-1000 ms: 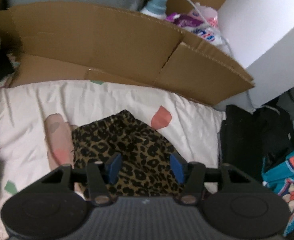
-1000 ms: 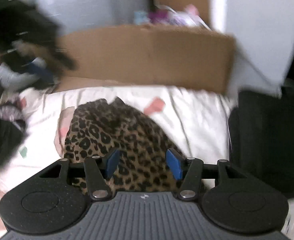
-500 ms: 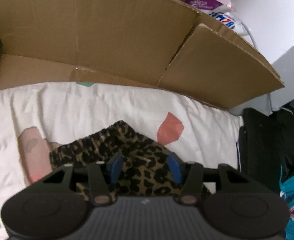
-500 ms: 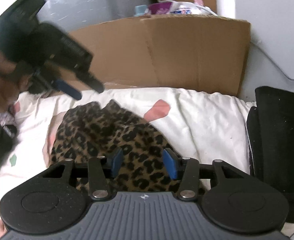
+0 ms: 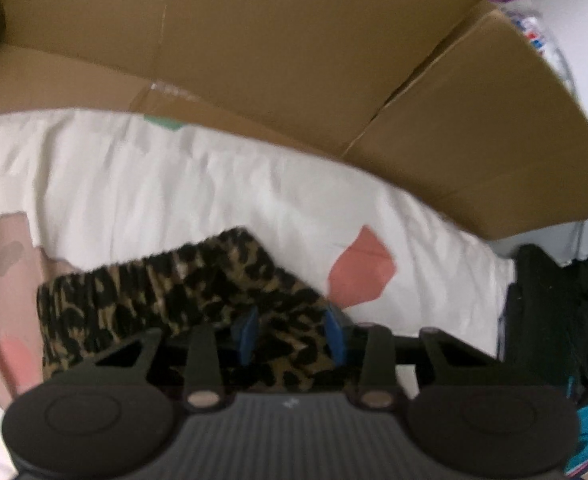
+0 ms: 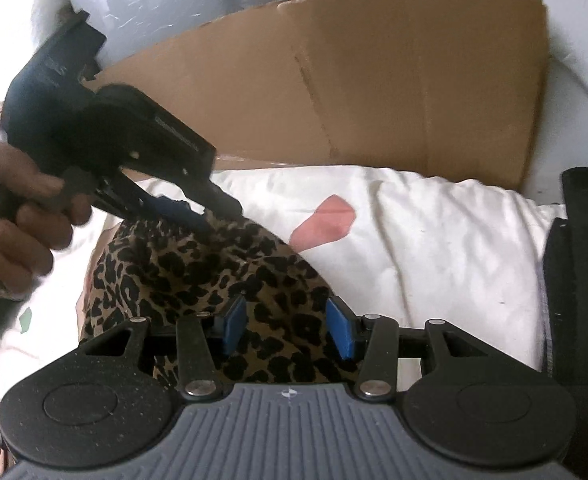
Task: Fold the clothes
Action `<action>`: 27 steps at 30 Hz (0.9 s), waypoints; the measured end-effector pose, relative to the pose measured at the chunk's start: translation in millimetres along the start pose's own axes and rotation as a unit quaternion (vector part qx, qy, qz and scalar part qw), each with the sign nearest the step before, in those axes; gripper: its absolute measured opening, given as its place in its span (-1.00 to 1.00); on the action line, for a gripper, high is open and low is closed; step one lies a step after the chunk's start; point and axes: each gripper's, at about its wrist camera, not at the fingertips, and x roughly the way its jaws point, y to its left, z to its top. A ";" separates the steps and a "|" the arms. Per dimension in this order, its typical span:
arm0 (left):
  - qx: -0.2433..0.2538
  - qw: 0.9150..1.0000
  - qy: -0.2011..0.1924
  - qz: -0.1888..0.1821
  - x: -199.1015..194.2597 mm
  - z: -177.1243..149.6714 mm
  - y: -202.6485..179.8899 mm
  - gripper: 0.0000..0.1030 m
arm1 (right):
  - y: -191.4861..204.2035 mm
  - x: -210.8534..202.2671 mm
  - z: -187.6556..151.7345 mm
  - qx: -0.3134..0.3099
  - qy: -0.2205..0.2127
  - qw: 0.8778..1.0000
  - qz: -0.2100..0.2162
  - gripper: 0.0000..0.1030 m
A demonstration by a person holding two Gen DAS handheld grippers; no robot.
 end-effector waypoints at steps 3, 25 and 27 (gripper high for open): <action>-0.010 1.000 0.001 0.010 5.2 -6.1 10.7 -0.26 | -1.8 10.8 -5.0 0.000 0.012 1.000 0.001 0.01; -0.096 0.995 0.013 0.005 18.4 -20.9 33.2 -0.23 | -22.0 34.4 -23.8 -0.028 0.080 0.996 0.028 -0.45; -0.101 0.995 0.015 0.004 18.9 -19.9 33.8 -0.23 | -22.1 39.9 -18.3 -0.030 0.083 0.995 0.041 -0.44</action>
